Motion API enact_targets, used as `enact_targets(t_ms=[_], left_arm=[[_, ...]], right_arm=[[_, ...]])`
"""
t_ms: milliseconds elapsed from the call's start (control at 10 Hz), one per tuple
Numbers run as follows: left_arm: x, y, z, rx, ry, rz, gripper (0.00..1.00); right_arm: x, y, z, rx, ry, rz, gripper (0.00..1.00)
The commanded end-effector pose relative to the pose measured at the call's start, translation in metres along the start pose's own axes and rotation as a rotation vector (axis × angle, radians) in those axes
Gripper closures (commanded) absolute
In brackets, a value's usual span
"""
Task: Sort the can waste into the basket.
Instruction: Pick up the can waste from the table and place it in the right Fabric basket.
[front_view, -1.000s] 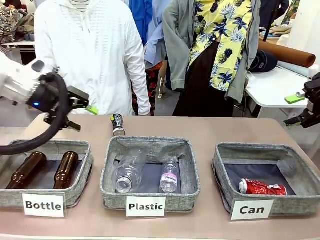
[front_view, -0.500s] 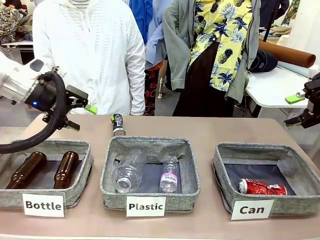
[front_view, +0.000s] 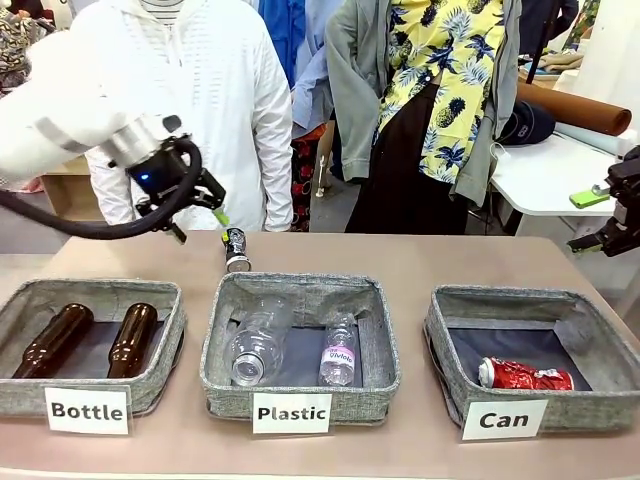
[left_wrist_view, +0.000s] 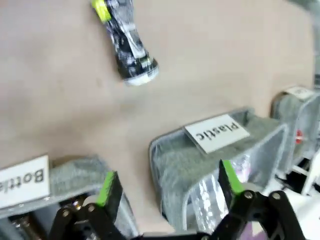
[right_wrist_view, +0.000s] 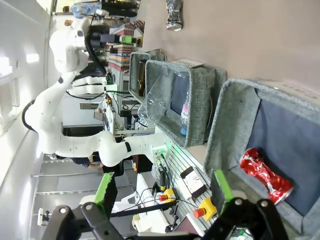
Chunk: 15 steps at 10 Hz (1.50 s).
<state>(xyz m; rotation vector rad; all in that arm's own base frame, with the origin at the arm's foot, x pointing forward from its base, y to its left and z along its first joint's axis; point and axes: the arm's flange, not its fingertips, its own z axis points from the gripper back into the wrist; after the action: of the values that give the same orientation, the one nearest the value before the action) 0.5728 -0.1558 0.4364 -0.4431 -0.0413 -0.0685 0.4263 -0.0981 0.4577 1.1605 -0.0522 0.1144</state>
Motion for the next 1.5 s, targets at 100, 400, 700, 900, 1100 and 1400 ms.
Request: enact_targets(t_ms=[100, 400, 700, 900, 1100, 1400], left_arm=[[0.04, -0.016, -0.03, 0.08, -0.037, 0.026, 0.0], [0.051, -0.032, -0.073, 0.2, -0.193, 0.018, 0.0], [0.07, -0.034, -0.108, 0.372, -0.177, 0.021, 0.0], [0.077, -0.031, -0.113, 0.367, -0.17, 0.112, 0.0], [0.087, -0.022, -0.125, 0.332, -0.145, 0.19, 0.0], [0.103, -0.008, -0.143, 0.351, -0.125, 0.243, 0.0]], right_arm=[[-0.001, 0.0, 0.002, -0.004, 0.004, 0.023, 0.0], [-0.001, 0.0, 0.002, -0.004, 0.004, 0.023, 0.0], [-0.001, 0.0, 0.002, -0.004, 0.004, 0.023, 0.0], [-0.001, 0.0, 0.002, -0.004, 0.004, 0.023, 0.0], [-0.001, 0.0, 0.002, -0.004, 0.004, 0.023, 0.0], [-0.001, 0.0, 0.002, -0.004, 0.004, 0.023, 0.0]])
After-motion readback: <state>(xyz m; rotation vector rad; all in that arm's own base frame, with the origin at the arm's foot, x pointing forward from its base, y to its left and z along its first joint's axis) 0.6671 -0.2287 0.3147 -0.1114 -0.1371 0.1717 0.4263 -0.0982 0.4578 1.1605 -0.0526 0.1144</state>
